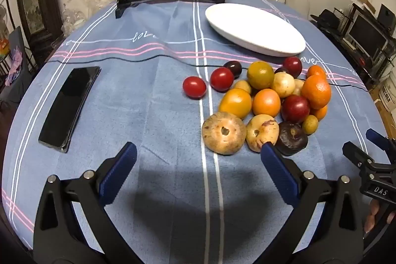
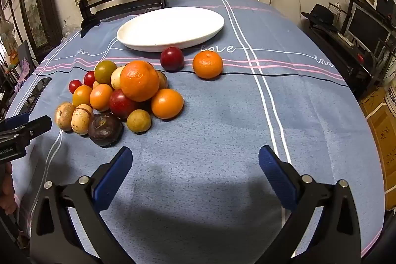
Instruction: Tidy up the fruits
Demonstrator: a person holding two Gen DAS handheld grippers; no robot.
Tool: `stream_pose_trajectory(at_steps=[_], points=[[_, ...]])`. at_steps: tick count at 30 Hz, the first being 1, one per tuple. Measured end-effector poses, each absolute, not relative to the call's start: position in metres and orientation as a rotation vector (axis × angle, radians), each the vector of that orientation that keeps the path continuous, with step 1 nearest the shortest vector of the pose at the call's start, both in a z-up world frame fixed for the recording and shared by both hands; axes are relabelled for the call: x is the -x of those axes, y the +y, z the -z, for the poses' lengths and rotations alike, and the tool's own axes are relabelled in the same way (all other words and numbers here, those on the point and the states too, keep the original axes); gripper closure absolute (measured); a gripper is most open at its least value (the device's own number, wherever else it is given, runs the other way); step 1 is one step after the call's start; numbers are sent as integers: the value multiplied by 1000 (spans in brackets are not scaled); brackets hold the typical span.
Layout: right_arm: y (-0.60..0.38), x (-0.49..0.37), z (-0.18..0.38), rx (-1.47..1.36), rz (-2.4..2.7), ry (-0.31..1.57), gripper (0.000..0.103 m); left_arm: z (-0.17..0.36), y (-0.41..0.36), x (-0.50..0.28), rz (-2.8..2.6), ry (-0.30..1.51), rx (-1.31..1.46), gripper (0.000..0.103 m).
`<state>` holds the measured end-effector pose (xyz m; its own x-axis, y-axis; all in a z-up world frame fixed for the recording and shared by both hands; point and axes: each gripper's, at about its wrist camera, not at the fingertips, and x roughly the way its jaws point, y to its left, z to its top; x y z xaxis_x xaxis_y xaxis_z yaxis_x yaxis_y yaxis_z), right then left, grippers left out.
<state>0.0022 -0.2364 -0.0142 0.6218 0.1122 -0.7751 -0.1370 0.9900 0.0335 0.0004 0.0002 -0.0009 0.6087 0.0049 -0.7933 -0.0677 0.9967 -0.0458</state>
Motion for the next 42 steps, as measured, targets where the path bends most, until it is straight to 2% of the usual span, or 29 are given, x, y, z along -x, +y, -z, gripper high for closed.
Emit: stream_pose_trajectory(at_steps=[42], points=[[-236,-2,14,-2,-163,885,1,-1,-6,6,-38,910,54,2]])
